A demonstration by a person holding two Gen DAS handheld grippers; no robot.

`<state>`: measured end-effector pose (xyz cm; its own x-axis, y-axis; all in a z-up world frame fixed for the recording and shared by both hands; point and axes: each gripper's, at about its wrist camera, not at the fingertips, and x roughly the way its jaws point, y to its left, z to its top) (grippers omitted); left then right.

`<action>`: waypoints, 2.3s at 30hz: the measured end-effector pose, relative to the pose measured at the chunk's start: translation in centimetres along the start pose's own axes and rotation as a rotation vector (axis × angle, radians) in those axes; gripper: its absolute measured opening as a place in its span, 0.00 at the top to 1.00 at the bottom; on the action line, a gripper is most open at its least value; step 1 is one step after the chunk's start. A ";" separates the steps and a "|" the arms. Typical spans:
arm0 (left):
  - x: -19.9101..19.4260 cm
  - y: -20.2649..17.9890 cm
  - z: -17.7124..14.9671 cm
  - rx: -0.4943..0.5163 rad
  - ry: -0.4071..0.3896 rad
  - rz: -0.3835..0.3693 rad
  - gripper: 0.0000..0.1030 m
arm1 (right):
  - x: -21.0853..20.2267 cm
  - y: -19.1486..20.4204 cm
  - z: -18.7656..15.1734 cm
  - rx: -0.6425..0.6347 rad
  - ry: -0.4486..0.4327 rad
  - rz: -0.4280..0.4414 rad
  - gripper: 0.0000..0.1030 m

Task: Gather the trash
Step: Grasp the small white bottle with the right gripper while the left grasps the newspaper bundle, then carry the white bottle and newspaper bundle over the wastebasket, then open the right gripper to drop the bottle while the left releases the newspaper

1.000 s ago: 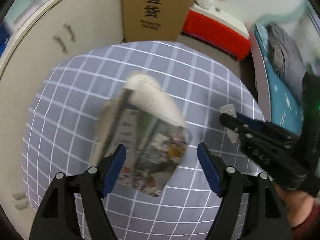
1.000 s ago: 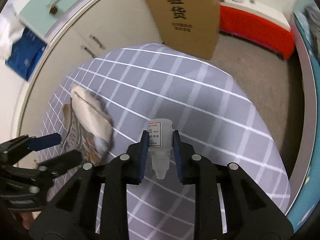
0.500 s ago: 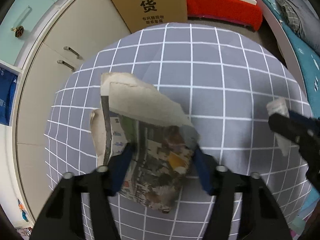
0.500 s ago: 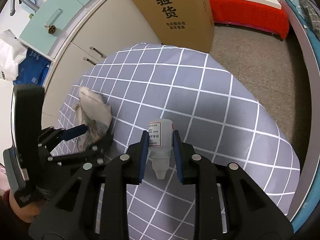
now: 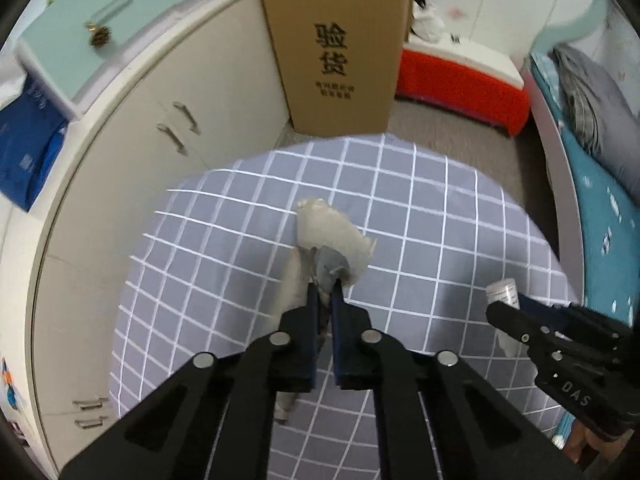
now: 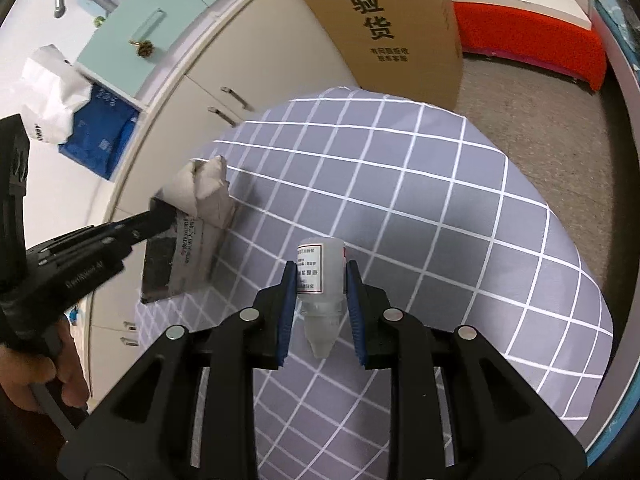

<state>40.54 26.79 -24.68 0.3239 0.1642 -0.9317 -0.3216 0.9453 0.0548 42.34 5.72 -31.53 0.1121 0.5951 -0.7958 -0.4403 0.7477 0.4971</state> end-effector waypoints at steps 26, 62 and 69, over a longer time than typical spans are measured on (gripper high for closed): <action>-9.0 -28.1 -5.7 0.173 -0.003 -0.395 0.96 | -21.2 -16.5 -10.1 0.242 -0.209 -0.115 0.77; -7.9 -43.5 -9.5 0.380 0.113 -0.438 0.95 | -28.8 -29.1 -15.4 0.450 -0.252 -0.255 0.48; -7.7 -44.7 -9.6 0.413 0.125 -0.440 0.95 | -29.4 -29.6 -16.0 0.466 -0.260 -0.255 0.48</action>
<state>43.92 -19.46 -23.45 0.2332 -0.2771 -0.9321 0.1980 0.9520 -0.2335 37.80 -38.62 -28.32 0.4034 0.3885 -0.8285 0.0599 0.8923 0.4475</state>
